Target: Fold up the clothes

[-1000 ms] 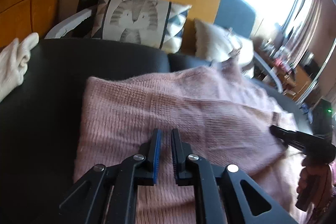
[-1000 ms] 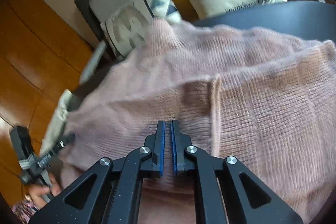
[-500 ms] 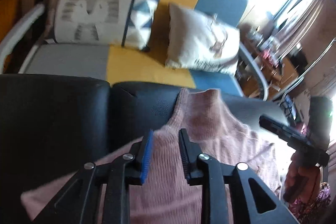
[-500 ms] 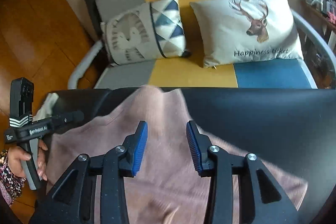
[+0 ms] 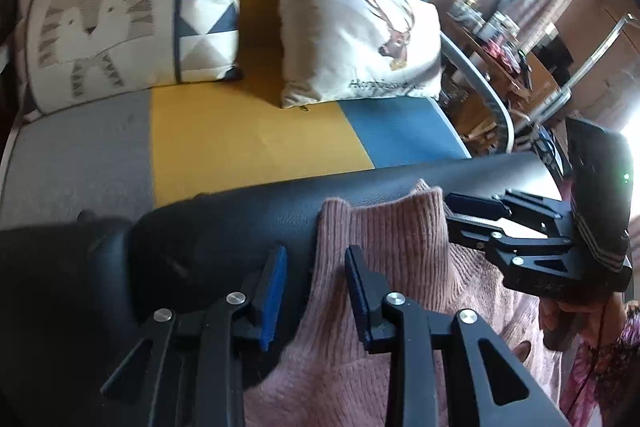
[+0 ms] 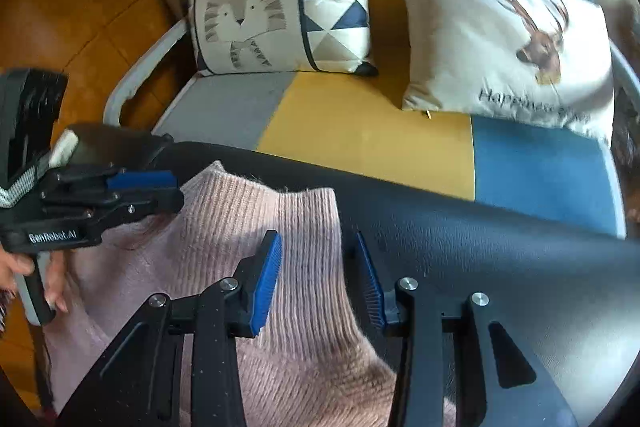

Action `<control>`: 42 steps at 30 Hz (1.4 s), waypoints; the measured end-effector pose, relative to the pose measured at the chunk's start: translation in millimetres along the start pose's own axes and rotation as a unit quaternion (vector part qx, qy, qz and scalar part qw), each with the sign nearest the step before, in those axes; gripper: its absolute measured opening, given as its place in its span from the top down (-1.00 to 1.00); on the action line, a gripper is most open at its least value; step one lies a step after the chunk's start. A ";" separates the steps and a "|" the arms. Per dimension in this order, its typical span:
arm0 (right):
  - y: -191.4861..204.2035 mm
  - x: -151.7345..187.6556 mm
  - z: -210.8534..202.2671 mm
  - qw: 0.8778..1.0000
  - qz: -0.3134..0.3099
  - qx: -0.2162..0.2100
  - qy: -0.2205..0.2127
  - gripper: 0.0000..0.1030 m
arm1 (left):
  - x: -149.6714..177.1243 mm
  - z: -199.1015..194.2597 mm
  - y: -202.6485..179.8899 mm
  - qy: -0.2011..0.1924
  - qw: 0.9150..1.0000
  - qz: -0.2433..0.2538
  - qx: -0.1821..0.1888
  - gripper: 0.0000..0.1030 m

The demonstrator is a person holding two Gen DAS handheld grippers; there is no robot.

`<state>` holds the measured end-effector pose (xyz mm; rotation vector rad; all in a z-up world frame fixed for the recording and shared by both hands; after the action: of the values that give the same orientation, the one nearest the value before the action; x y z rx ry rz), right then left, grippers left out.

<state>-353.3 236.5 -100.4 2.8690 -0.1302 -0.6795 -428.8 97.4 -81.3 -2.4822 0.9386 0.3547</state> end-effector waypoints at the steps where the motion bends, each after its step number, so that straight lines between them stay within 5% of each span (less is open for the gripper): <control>1: 1.8 -0.2 0.9 1.000 -0.008 0.006 0.001 0.20 | -1.0 0.8 -0.9 -0.001 1.000 0.008 0.000 0.41; 10: 1.2 9.4 -1.3 0.999 -0.001 0.010 -0.033 0.23 | 9.0 2.3 -10.3 -0.033 0.998 0.049 0.037 0.41; 17: 3.6 9.0 0.5 0.999 -0.011 0.023 -0.035 0.27 | 7.4 12.5 -23.3 -0.050 0.996 0.071 -0.006 0.42; 21: 6.4 8.2 0.3 0.999 -0.005 0.024 -0.036 0.78 | 5.9 13.4 -25.4 -0.048 0.995 0.077 -0.031 0.79; 25: 8.7 9.5 -4.4 0.999 0.004 0.029 -0.045 0.80 | 2.1 6.8 -18.6 -0.052 0.998 0.036 -0.024 0.91; 34: 9.9 26.9 -69.6 0.993 0.060 -0.035 -0.093 0.80 | 26.5 -65.7 -30.2 -0.139 0.988 0.039 0.062 0.91; 42: 50.7 99.4 -125.4 0.989 0.027 -0.061 -0.133 0.80 | 97.6 -117.7 -63.3 -0.173 0.977 0.083 0.096 0.91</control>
<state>-210.2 194.7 -23.3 2.6368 -0.1950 -1.0205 -305.5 25.8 2.7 -2.0840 0.9810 0.6918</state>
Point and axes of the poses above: each gripper's, at about its wrist camera, not at the fingertips, and z roughly the way its jaws point, y to its left, x to its underside, the point moved 2 cm from there along z, roughly the way its jaws point, and after that the axes turned 4 degrees about y, right-handed, at the moved point
